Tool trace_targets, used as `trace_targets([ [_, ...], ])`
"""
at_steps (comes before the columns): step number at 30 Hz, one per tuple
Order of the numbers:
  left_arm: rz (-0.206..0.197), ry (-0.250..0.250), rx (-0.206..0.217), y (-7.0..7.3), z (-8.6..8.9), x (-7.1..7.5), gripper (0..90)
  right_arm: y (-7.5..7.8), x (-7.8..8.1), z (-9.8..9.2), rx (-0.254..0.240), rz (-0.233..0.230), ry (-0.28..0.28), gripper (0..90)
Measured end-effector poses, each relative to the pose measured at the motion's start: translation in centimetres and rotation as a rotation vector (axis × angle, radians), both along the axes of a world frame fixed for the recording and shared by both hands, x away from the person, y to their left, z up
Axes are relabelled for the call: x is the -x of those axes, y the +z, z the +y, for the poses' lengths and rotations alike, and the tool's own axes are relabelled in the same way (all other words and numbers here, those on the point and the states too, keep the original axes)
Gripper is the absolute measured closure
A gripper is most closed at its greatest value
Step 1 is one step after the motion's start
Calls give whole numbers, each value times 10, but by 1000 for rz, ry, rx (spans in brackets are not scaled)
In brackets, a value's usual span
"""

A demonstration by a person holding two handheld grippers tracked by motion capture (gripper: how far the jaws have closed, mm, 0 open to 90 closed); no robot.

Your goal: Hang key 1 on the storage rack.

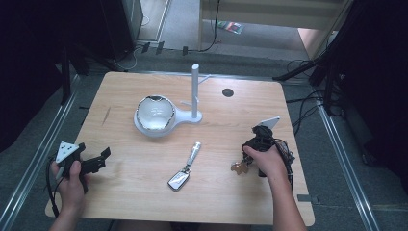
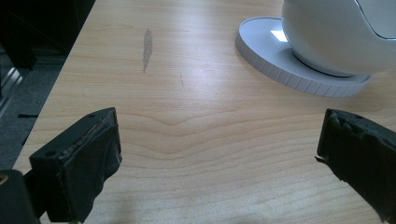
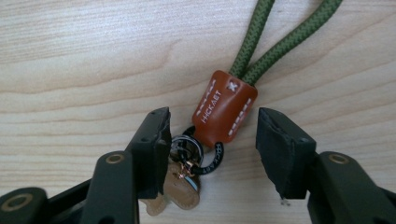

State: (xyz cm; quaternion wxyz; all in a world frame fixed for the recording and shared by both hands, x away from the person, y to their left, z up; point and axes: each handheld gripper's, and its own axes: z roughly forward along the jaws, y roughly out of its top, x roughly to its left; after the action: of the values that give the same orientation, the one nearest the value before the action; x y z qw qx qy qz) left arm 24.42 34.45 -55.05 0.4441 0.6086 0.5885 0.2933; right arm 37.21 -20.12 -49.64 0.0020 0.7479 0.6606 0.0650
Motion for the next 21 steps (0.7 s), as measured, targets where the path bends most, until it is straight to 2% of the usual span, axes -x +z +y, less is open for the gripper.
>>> trace_targets([
  [7,2,0,1,0,0,0,1,-3,-6,3,16,14,-14,502],
  [11,-1,-1,6,0,0,0,1,-7,-10,3,36,44,-24,559],
  [15,-1,-2,7,0,1,0,1,-8,-11,1,52,29,-27,614],
  [21,-1,-3,5,0,0,0,1,-7,-12,-1,60,37,-13,677],
])
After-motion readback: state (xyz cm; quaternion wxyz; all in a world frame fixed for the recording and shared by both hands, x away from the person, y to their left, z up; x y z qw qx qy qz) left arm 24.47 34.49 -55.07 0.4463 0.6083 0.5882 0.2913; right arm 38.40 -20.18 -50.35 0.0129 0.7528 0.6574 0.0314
